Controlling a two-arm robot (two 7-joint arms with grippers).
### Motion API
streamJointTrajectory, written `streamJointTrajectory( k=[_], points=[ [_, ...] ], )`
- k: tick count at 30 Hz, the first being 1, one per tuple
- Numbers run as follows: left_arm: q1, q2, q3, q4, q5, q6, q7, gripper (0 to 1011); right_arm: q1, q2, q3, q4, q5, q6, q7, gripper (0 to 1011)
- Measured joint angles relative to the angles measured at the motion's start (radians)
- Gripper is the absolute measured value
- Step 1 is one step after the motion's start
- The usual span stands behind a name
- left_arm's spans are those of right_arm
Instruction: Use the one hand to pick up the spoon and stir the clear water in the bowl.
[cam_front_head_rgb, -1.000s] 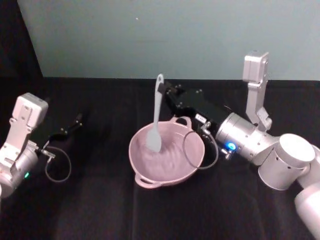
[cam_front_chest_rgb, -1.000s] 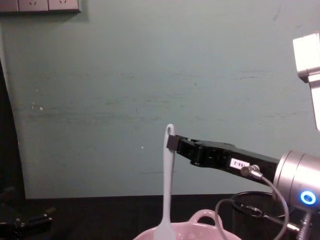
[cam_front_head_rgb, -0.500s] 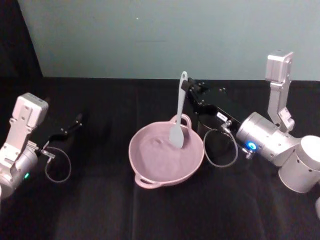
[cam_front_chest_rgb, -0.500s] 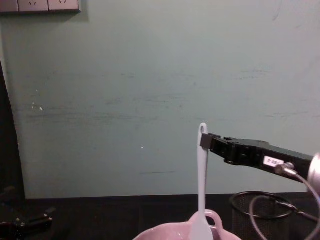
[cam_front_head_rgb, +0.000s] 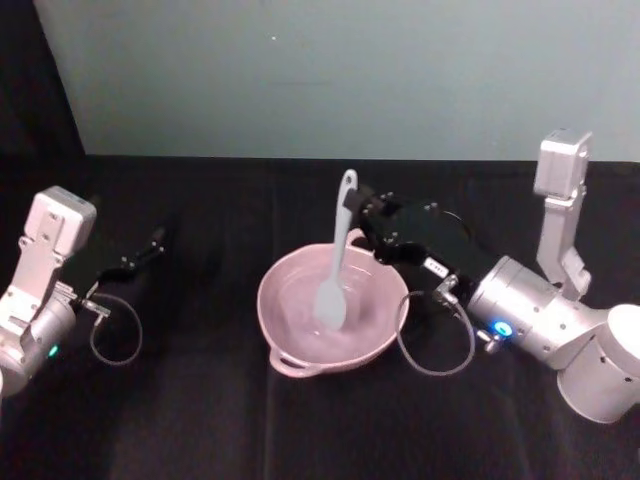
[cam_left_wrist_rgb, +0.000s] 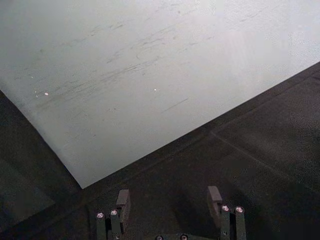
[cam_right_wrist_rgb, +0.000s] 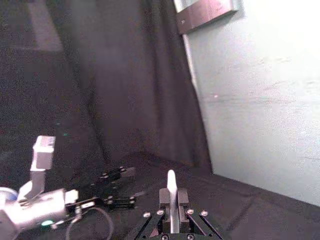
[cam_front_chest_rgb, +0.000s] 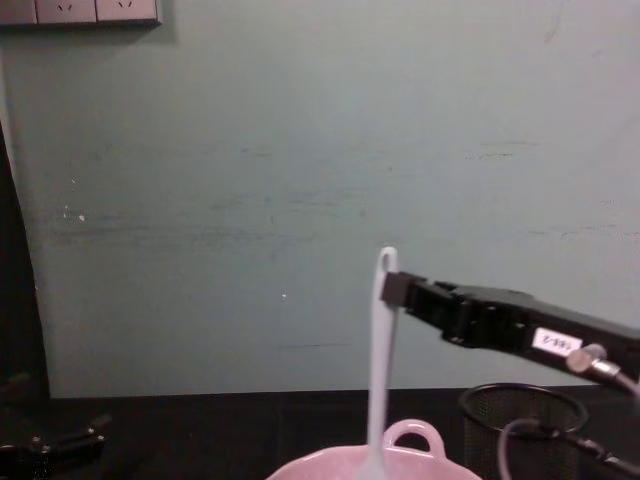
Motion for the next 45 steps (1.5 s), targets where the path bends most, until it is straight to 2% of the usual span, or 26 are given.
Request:
streamJointTrajectory(
  k=[6, 9, 14, 22, 26, 33, 38, 45],
  points=[
    [0.0, 0.0, 0.0, 0.0, 0.0, 0.0, 0.0, 1011, 0.027, -0.029, -0.042, 0.028, -0.002, 0.001, 0.014, 96],
    [0.0, 0.0, 0.0, 0.0, 0.0, 0.0, 0.0, 1011, 0.057, -0.059, -0.055, 0.077, 0.008, -0.001, 0.029, 96],
    [0.0, 0.0, 0.0, 0.0, 0.0, 0.0, 0.0, 1011, 0.112, -0.102, -0.059, 0.166, 0.033, -0.004, 0.037, 96],
    [0.0, 0.0, 0.0, 0.0, 0.0, 0.0, 0.0, 1011, 0.165, -0.121, -0.049, 0.238, 0.037, -0.014, 0.029, 96],
    [0.0, 0.0, 0.0, 0.0, 0.0, 0.0, 0.0, 1011, 0.168, -0.117, -0.032, 0.251, 0.04, -0.019, 0.016, 96],
    [0.0, 0.0, 0.0, 0.0, 0.0, 0.0, 0.0, 1011, 0.142, -0.086, 0.006, 0.234, 0.046, -0.024, -0.007, 96],
    [0.0, 0.0, 0.0, 0.0, 0.0, 0.0, 0.0, 1011, 0.114, -0.054, 0.024, 0.196, 0.045, -0.014, -0.019, 96],
    [0.0, 0.0, 0.0, 0.0, 0.0, 0.0, 0.0, 1011, 0.047, -0.007, 0.034, 0.095, 0.05, 0.001, -0.019, 96]
  ],
)
